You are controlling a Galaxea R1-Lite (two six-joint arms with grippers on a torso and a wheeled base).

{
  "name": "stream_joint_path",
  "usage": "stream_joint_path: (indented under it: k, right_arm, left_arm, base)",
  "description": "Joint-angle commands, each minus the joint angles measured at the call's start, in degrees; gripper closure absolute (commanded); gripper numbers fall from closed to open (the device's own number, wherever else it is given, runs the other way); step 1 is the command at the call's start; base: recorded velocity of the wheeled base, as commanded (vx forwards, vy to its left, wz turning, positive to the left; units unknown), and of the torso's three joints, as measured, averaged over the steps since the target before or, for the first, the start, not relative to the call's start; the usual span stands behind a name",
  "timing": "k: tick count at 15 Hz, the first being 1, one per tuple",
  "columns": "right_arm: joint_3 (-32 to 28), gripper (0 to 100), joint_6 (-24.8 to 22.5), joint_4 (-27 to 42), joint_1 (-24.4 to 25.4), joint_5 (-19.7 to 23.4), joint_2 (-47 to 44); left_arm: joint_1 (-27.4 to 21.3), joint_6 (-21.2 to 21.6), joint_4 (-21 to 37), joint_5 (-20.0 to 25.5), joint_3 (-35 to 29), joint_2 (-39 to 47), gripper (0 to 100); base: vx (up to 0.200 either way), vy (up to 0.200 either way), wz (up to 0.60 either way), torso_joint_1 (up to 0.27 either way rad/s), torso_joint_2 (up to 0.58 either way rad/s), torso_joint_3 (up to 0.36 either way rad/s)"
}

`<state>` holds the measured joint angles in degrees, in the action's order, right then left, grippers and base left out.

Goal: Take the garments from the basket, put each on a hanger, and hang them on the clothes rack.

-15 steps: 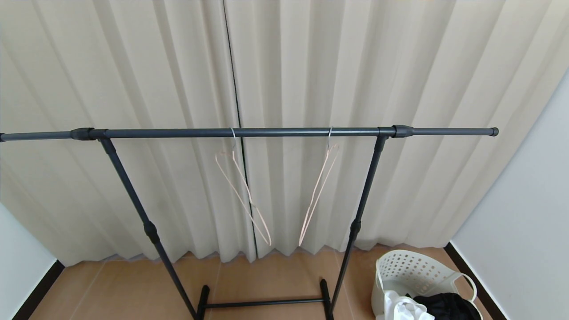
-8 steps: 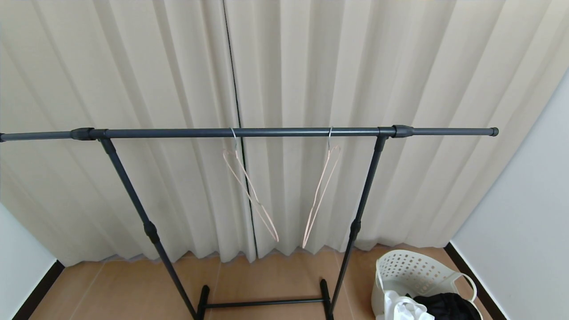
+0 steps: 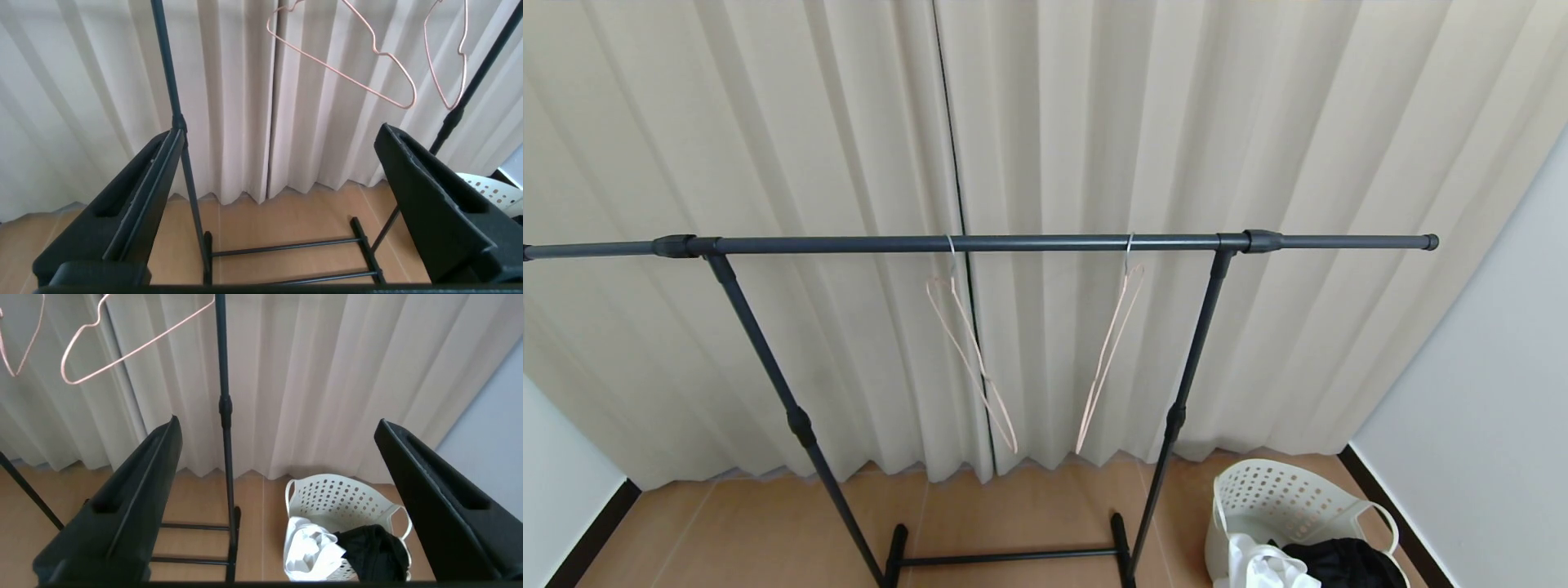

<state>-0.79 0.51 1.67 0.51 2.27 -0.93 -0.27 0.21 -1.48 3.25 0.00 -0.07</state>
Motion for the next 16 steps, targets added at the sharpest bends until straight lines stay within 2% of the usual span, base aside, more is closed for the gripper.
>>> stream_joint_path:
  k: [1,5,16]
  right_arm:
    - [0.0,0,0.0,0.0,0.1,0.0,-0.7]
    - [0.0,0,0.0,0.0,2.2,0.0,-2.9]
    - [0.0,0,0.1,0.0,2.3,0.0,-2.9]
  left_arm:
    - [0.0,0.0,0.0,0.0,0.0,0.1,0]
    - [0.0,-0.2,0.0,0.0,0.0,0.1,0]
    - [0.0,-0.5,0.0,0.0,0.0,0.1,0]
  base:
    - [0.0,0.0,0.0,0.0,0.0,0.0]
    - [0.0,0.0,0.0,0.0,0.0,0.0]
    - [0.0,0.0,0.0,-0.143,0.32,0.176]
